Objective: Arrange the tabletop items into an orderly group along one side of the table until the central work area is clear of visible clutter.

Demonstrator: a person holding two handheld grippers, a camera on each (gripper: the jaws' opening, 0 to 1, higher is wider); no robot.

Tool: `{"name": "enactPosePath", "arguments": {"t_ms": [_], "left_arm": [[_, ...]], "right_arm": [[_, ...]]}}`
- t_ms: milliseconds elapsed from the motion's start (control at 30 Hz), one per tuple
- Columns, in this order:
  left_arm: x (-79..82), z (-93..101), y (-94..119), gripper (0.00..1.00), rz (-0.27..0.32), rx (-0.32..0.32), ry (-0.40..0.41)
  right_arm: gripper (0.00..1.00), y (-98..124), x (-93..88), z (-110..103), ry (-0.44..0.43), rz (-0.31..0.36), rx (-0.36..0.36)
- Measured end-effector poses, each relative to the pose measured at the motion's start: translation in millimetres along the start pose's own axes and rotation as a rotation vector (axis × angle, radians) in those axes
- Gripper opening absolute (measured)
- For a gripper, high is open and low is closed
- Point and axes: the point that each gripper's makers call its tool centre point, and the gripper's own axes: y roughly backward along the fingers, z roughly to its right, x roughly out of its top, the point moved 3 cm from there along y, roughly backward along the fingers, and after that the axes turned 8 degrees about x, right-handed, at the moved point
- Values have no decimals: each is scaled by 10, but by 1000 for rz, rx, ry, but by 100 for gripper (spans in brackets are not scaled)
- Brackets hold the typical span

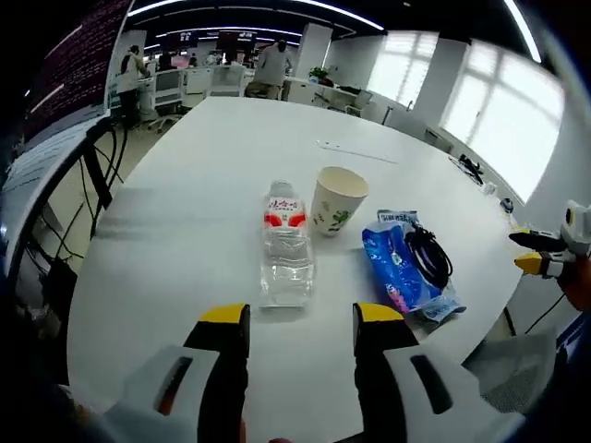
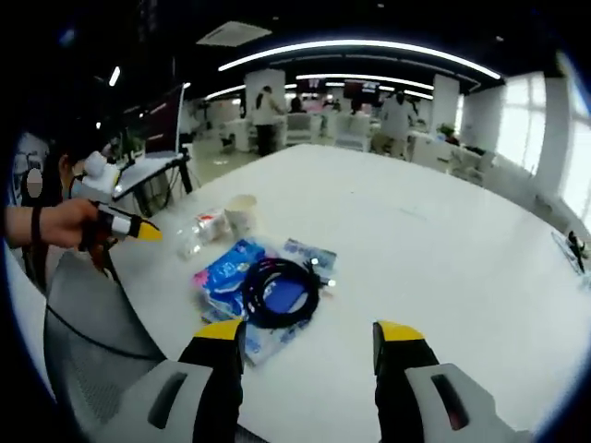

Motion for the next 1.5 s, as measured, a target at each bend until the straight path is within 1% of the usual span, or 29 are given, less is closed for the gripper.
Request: {"name": "enactPosePath", "arguments": {"t_ms": [100,133,233,333,433,467,567,633,900,967,1000,1067,1200,1267,1333,1367,1433,1500], "left_arm": [[-8,-15,-112,42,-1,-1,37],[-21,-22,-166,42,-7,-1,61],[19,-15,-254,43,-5,0,71],[13,37,-282,43,-17,10,69],[35,55,-307,43,-22,21,80],[49,90,-303,43,-22,32,89],[60,72,-367,49,-36,67,117],[93,63,-416,49,-32,57,139],[167,56,-552,48,-52,58,122],[182,58,-587,48,-60,60,116],[192,42,-640,48,-63,60,121],[214,72,-695,47,-64,50,122],[173,47,-822,46,-109,70,84],[160,29,-846,45,-117,77,87],[149,-6,-840,41,-123,87,123],[144,-18,-834,39,-123,79,153],[141,-27,-830,39,-117,74,171],[131,-76,-806,38,-101,121,168]], "right_arm": [[56,15,-25,8,-8,-1,-2],[56,23,-35,0,-10,-3,-1],[56,61,-54,-36,-13,-4,-2],[56,70,-69,-54,-11,-9,-3],[56,79,-74,-94,7,-18,2],[56,83,-69,-100,8,-15,6],[56,91,-63,-97,-3,-12,11],[56,101,-57,-89,-2,-12,8],[57,135,-60,-57,-30,1,11],[59,131,-31,-85,-50,20,18],[60,129,-19,-93,-55,26,21],[62,111,-30,-97,-54,25,24],[64,78,-12,-133,-56,21,37],[65,78,2,-147,-54,23,41],[65,83,28,-164,-53,30,49],[66,77,31,-161,-57,32,53],[67,75,33,-162,-58,30,52],[67,75,35,-160,-60,30,50]]}}
